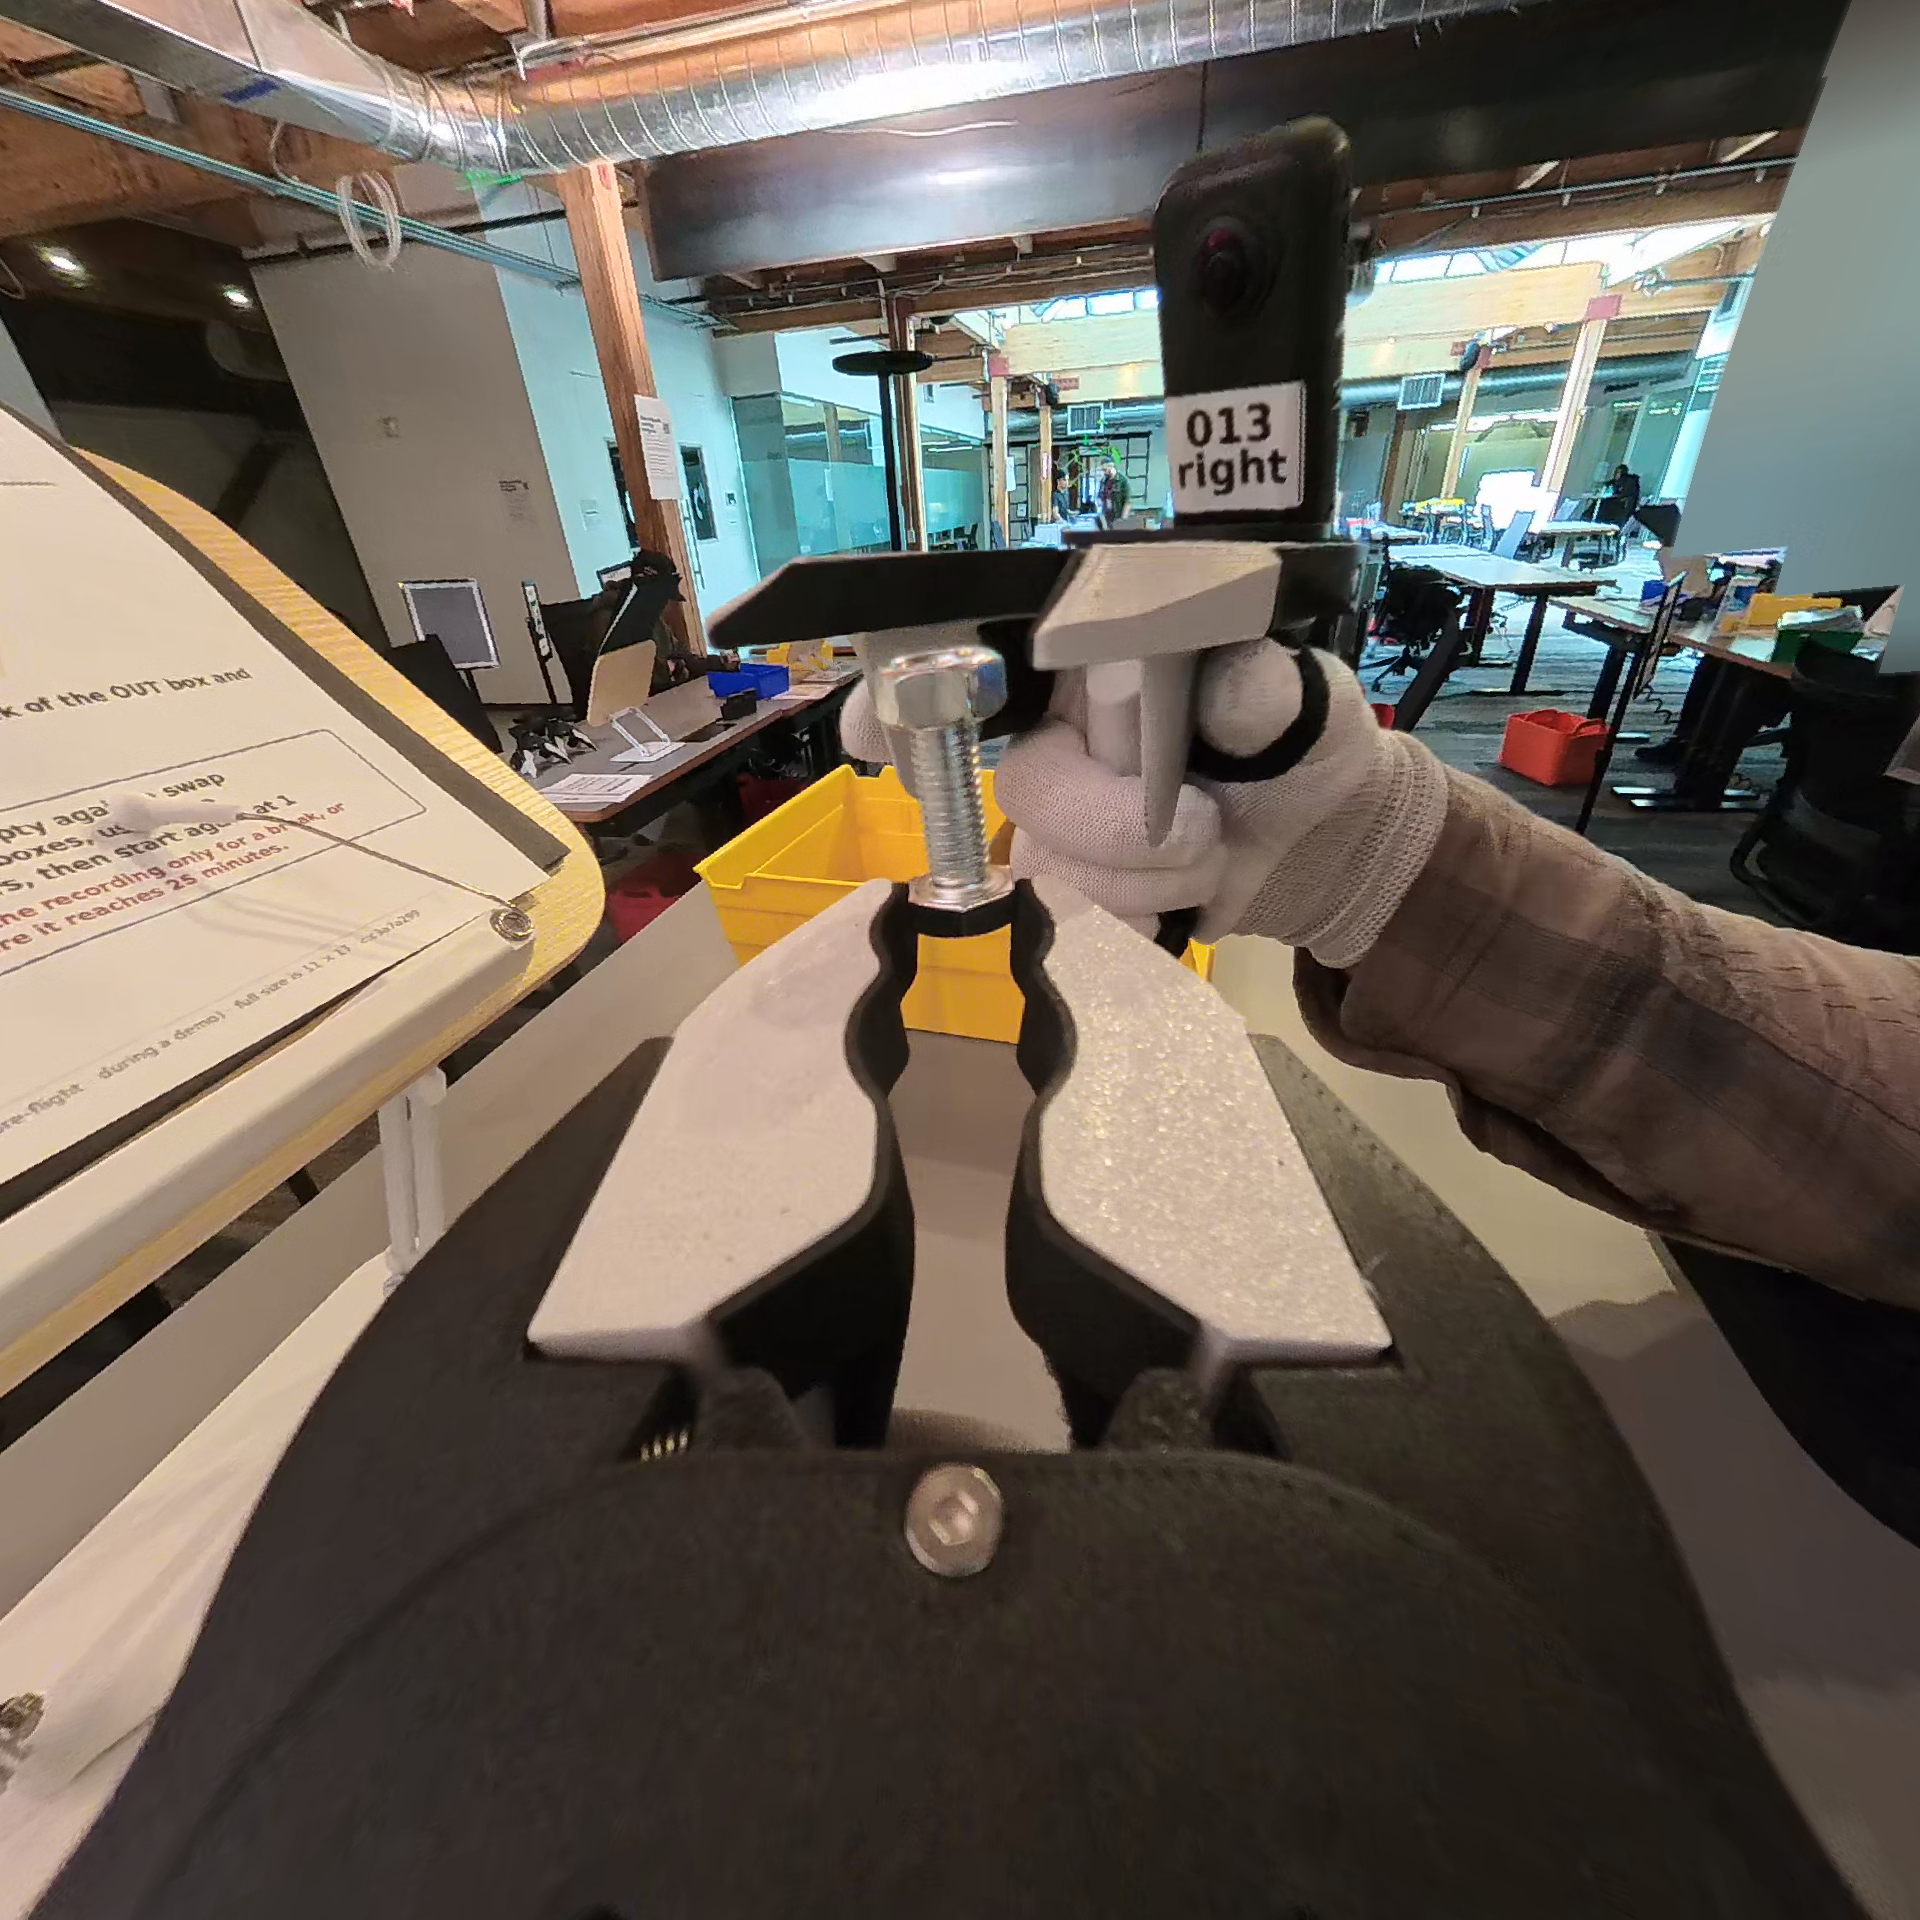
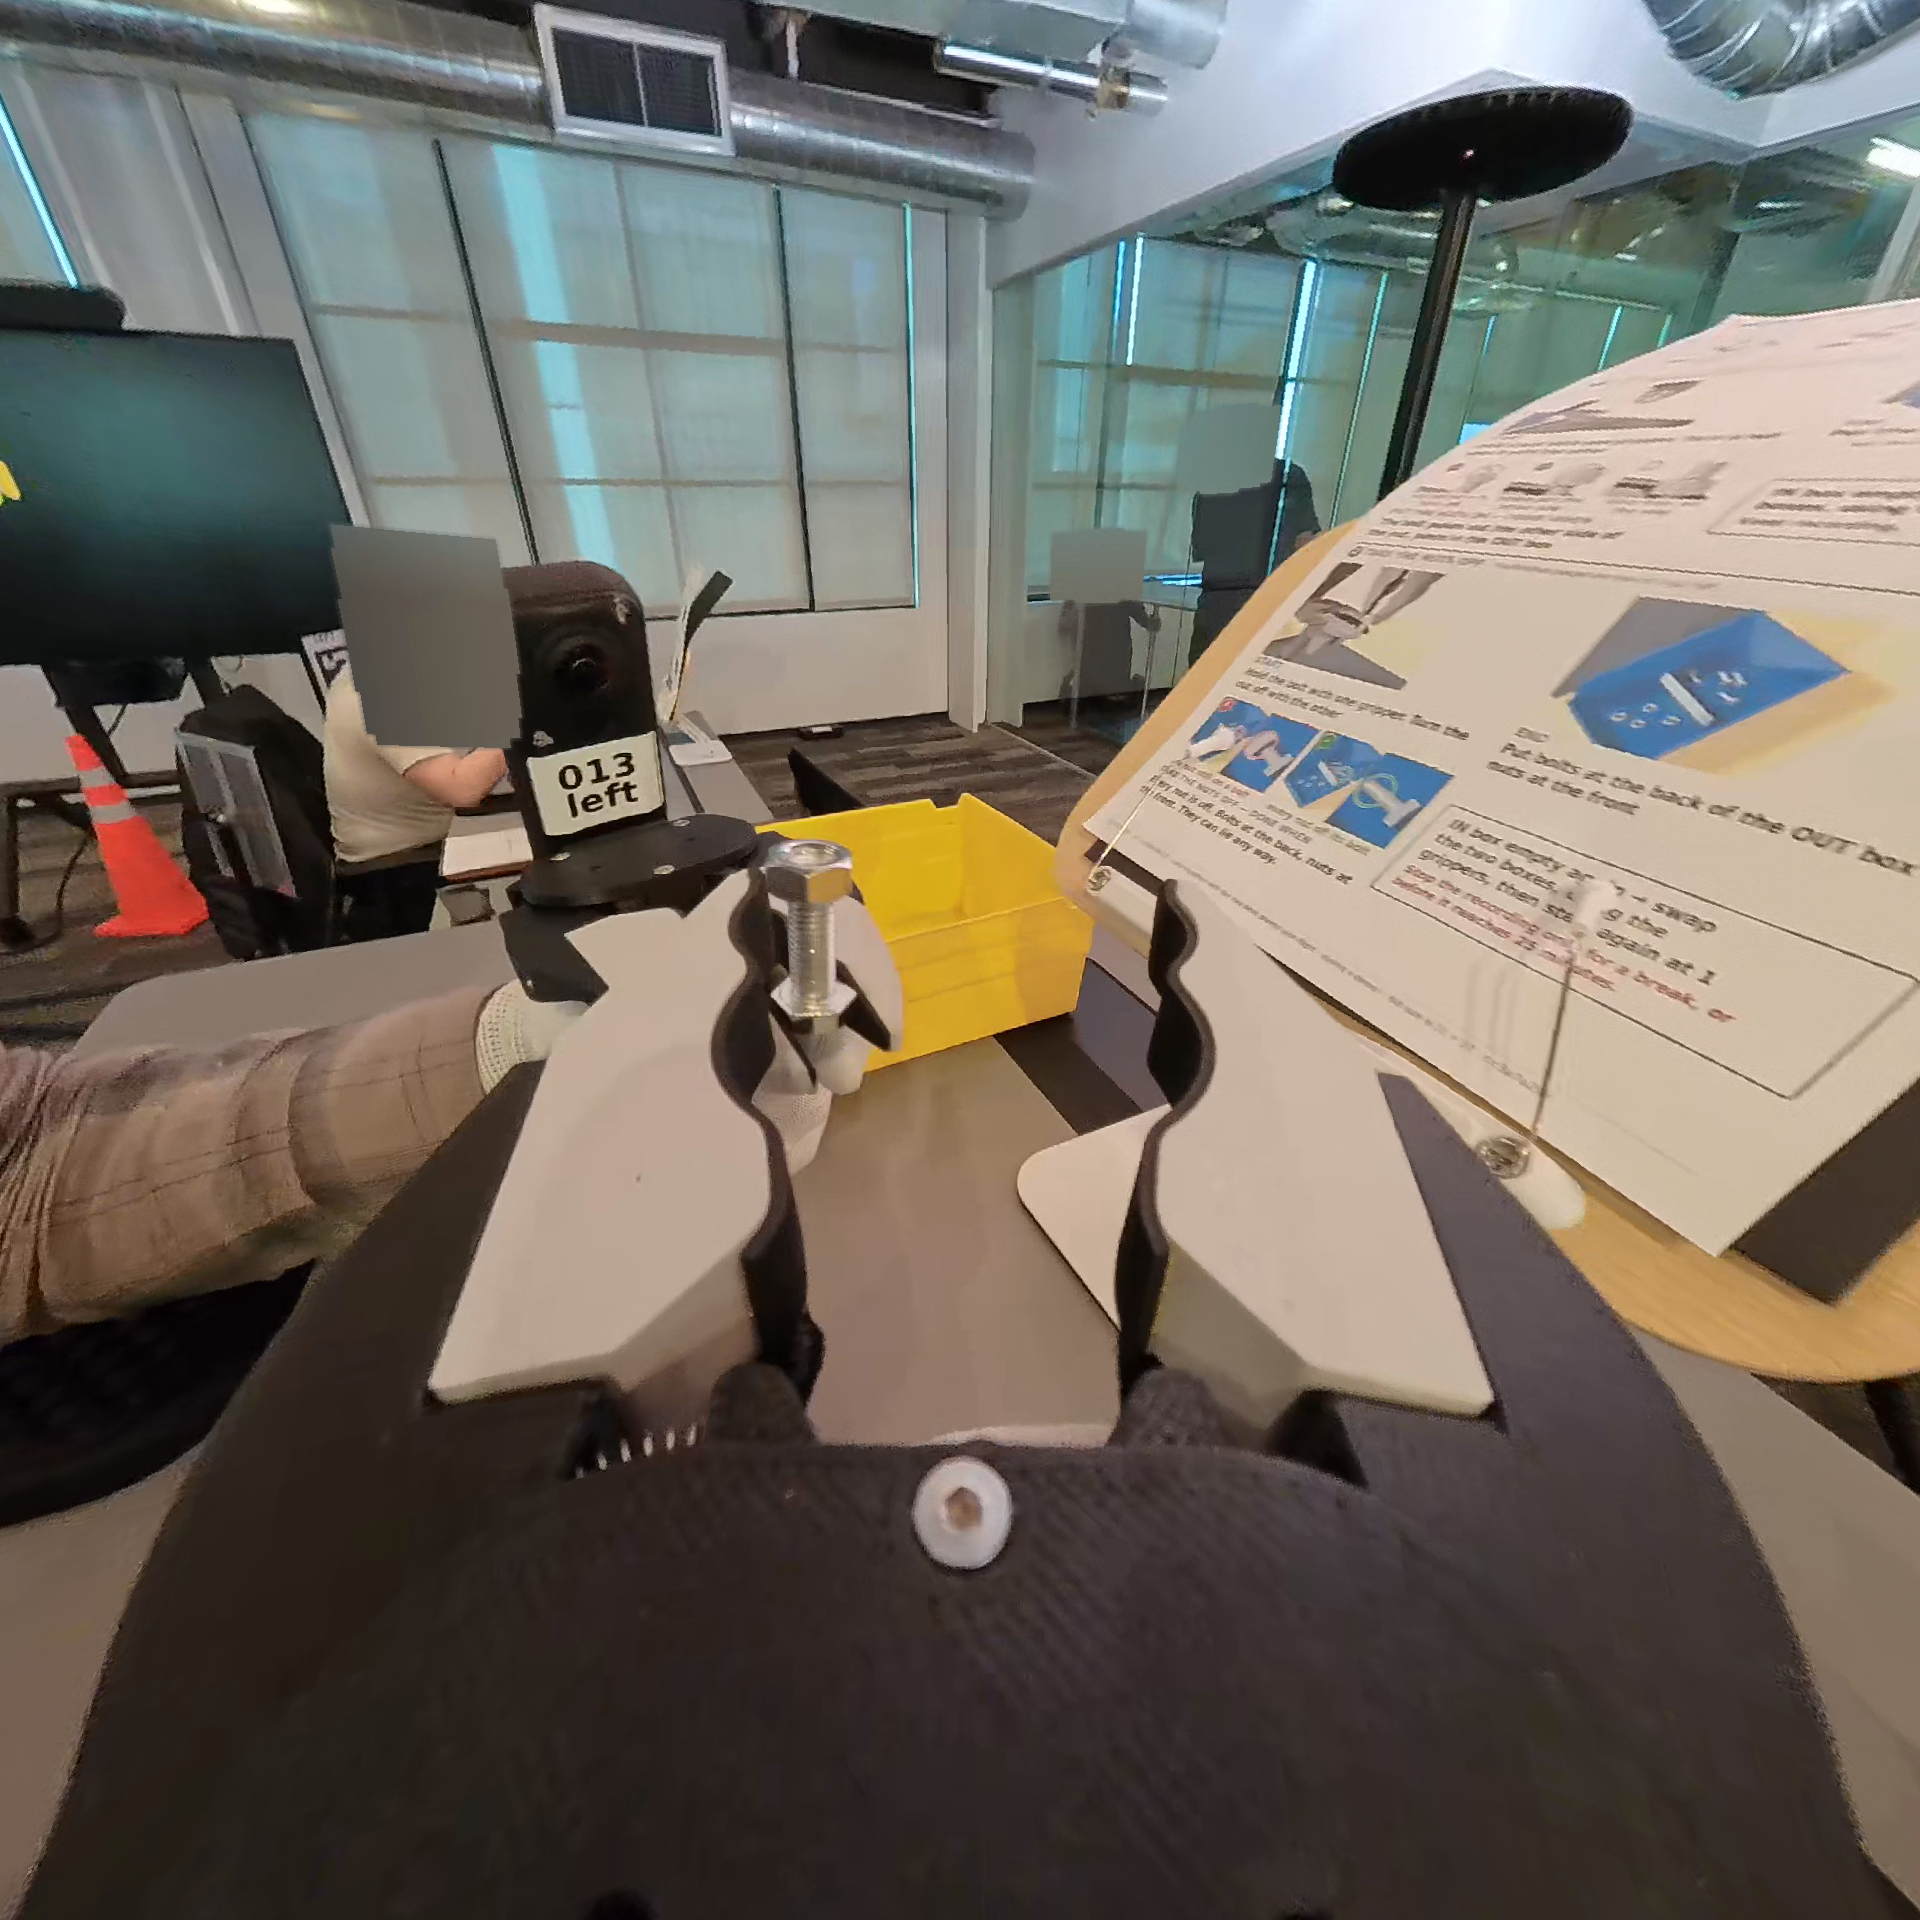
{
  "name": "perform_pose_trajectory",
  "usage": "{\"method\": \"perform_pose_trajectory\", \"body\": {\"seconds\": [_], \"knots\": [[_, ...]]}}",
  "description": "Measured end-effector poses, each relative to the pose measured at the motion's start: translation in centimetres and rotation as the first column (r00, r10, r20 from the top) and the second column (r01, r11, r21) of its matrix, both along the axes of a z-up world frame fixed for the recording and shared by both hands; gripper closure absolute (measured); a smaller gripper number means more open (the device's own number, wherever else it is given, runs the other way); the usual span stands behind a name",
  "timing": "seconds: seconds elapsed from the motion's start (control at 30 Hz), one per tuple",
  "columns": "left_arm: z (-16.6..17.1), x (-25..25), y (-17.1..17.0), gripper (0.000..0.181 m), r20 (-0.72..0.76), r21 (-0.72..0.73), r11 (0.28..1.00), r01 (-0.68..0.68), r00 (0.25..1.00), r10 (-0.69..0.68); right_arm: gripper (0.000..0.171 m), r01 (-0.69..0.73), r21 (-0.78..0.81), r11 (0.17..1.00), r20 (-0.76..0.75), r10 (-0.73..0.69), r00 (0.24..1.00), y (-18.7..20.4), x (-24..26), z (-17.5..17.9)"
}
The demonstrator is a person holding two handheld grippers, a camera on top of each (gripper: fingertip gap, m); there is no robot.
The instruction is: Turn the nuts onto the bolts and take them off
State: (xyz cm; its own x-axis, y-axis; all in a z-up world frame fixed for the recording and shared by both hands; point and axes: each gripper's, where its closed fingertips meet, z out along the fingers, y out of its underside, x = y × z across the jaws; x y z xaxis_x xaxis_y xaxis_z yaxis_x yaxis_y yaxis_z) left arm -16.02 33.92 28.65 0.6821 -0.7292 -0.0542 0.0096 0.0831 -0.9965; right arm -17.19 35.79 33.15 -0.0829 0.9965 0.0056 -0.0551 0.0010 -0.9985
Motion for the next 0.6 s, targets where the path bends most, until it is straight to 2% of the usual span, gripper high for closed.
{"method": "perform_pose_trajectory", "body": {"seconds": [0.17,0.27,0.4,0.5,0.6], "knots": [[-0.1,0.2,0.0,0.163,-0.008,-0.001,1.0,0.002,1.0,-0.002,0.099,-0.003,-0.008,1.0,0.01,0.003,1.0,0.0,-0.5,-0.5],[0.1,-0.1,-0.1,0.163,0.001,0.004,1.0,0.001,1.0,-0.001,0.109,0.038,-0.04,0.998,-0.012,-0.039,0.999,1.5,0.4,-0.3],[0.1,0.0,0.0,0.163,-0.003,0.004,1.0,-0.004,1.0,0.004,0.106,-0.004,0.001,1.0,-0.004,0.004,1.0,0.3,0.5,0.0],[-0.1,0.0,0.2,0.163,-0.021,0.008,1.0,-0.024,1.0,0.024,0.118,-0.041,0.041,0.998,0.017,0.04,0.999,-1.1,-0.2,-0.2],[-0.4,-0.5,0.9,0.163,-0.066,0.02,0.995,-0.098,0.993,0.099,0.124,-0.035,0.06,0.998,0.048,0.032,0.998,-1.5,-0.5,-0.3]]}}
